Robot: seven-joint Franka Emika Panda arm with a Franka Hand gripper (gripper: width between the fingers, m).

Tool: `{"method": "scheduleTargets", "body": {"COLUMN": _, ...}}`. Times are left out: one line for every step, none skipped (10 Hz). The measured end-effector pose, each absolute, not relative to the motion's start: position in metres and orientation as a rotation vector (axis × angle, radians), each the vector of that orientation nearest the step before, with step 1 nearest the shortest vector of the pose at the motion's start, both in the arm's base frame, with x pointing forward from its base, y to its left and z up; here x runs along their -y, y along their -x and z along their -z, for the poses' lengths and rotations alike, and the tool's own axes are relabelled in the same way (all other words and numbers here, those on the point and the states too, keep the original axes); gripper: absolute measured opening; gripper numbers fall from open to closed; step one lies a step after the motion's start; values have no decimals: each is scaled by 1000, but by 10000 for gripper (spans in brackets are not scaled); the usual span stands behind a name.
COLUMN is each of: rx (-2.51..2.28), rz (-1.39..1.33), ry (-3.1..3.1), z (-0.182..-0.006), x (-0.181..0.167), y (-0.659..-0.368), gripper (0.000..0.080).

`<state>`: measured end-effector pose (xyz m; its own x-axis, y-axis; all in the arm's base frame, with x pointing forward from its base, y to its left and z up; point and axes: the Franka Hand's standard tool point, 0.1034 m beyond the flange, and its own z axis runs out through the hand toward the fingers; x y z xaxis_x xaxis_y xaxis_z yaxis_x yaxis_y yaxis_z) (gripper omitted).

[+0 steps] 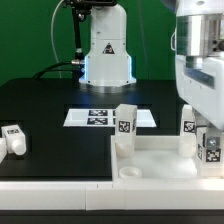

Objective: Assemble square table

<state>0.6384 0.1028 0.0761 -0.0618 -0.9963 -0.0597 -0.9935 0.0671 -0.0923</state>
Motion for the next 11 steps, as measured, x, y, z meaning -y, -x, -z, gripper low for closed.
{"method": "scheduleTargets", "body": {"rx": -2333, "rz": 8, "ry": 1917, "z": -76, "x": -104, "y": -638, "gripper": 285}}
{"method": "scheduleTargets", "body": {"rx": -2333, "rz": 9, "ry": 1918, "z": -76, "x": -104, "y": -638, "gripper": 285}}
{"method": "scheduleTargets", "body": {"rx": -2302, "rz": 12, "ry": 1955, "z": -76, "x": -104, "y": -638, "gripper": 362}}
{"method": "scheduleTargets", "body": {"rx": -2285, "rz": 15, "ry": 1979, "z": -75, "x": -104, "y": -638, "gripper": 362}}
{"method": "scheduleTargets", "body": {"rx": -2071, "rz": 45, "ry": 2209, "z": -76, "x": -107, "y": -638, "gripper": 500}}
{"method": "scheduleTargets", "body": {"rx": -1819, "rz": 51, "ry": 2428, "z": -75, "x": -112, "y": -636, "gripper": 601}}
{"method": "scheduleTargets", "body": {"rx": -1616, "rz": 31, "ry": 2580, "z": -73, "x": -116, "y": -633, "gripper": 601}}
{"method": "scheduleTargets", "body": {"rx": -1560, "rz": 42, "ry": 2613, "z": -73, "x": -115, "y": -634, "gripper": 641}}
{"method": "scheduleTargets", "body": {"rx": -1505, "rz": 44, "ry": 2647, "z": -73, "x": -114, "y": -633, "gripper": 647}}
{"method": "scheduleTargets", "body": {"rx": -1384, "rz": 54, "ry": 2718, "z": -73, "x": -114, "y": -633, "gripper": 647}}
{"method": "scheduleTargets", "body": {"rx": -1164, "rz": 94, "ry": 2834, "z": -74, "x": -113, "y": -636, "gripper": 649}}
